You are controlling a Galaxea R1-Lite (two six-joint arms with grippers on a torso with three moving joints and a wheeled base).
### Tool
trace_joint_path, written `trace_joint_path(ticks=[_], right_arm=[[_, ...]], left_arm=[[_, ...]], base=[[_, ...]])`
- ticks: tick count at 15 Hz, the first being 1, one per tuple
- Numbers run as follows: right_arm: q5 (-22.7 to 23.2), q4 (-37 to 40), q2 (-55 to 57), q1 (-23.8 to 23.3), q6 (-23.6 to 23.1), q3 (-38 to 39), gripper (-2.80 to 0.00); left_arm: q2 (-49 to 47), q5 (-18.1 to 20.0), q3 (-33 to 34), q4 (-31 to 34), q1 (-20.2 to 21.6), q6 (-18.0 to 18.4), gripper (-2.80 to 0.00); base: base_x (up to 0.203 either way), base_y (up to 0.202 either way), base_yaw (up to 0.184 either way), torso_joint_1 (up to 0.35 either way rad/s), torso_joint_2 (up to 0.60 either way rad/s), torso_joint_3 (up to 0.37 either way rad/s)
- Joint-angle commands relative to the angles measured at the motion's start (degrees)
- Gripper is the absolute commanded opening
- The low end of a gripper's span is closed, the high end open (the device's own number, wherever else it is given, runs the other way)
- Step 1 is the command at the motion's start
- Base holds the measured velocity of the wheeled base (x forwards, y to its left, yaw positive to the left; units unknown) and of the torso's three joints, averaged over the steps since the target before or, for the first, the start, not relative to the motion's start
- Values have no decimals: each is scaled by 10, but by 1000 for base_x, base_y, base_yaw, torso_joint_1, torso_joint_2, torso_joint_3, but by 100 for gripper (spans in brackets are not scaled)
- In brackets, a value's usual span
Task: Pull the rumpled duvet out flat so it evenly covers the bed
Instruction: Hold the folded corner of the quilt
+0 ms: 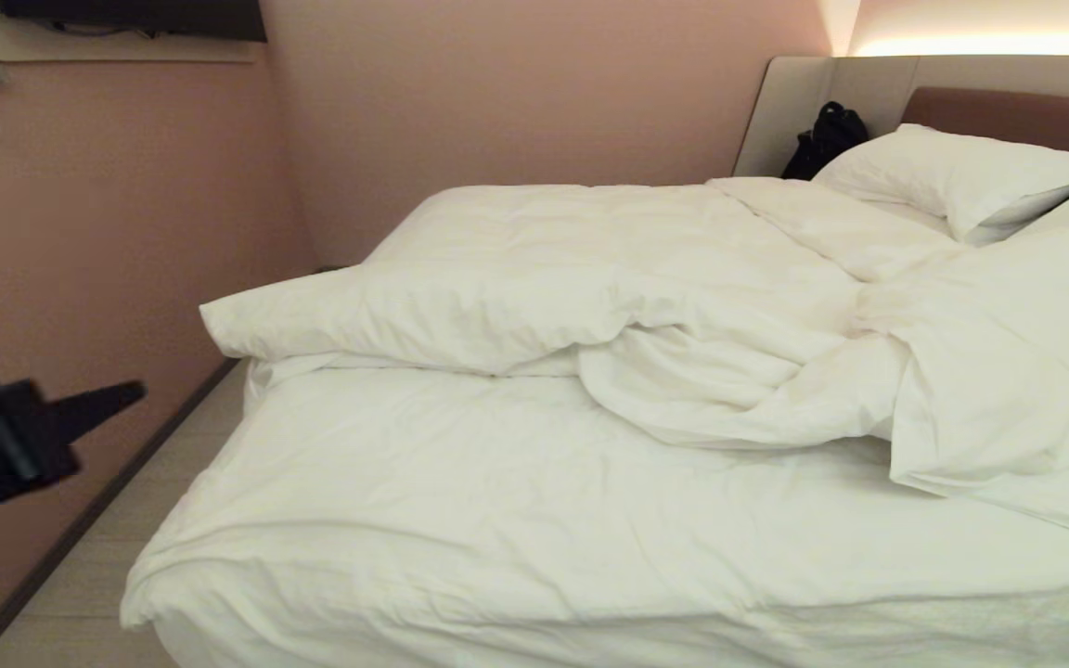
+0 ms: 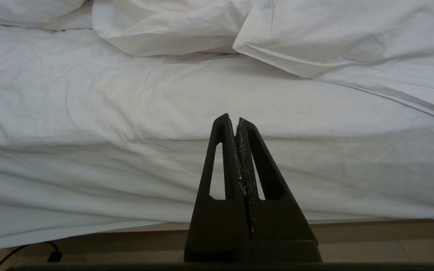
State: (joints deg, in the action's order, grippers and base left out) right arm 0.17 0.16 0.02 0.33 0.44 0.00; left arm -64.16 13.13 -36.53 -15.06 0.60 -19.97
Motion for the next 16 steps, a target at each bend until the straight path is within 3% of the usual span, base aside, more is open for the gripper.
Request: trace_joint_path(ticks=[1, 4, 10, 16], right_arm=[[0, 0, 0, 0, 0, 0, -280], [0, 0, 0, 0, 0, 0, -280], [0, 0, 0, 0, 0, 0, -280], [0, 0, 0, 0, 0, 0, -280]], left_arm=[[-200, 4, -55, -50, 0, -15, -280], [-318, 10, -145, -95, -10, -32, -280], [-496, 9, -301, -122, -50, -66, -280], [-602, 8, -367, -218, -63, -72, -280]], base=[[0, 0, 0, 0, 0, 0], [0, 0, 0, 0, 0, 0], [0, 0, 0, 0, 0, 0], [0, 0, 0, 0, 0, 0]])
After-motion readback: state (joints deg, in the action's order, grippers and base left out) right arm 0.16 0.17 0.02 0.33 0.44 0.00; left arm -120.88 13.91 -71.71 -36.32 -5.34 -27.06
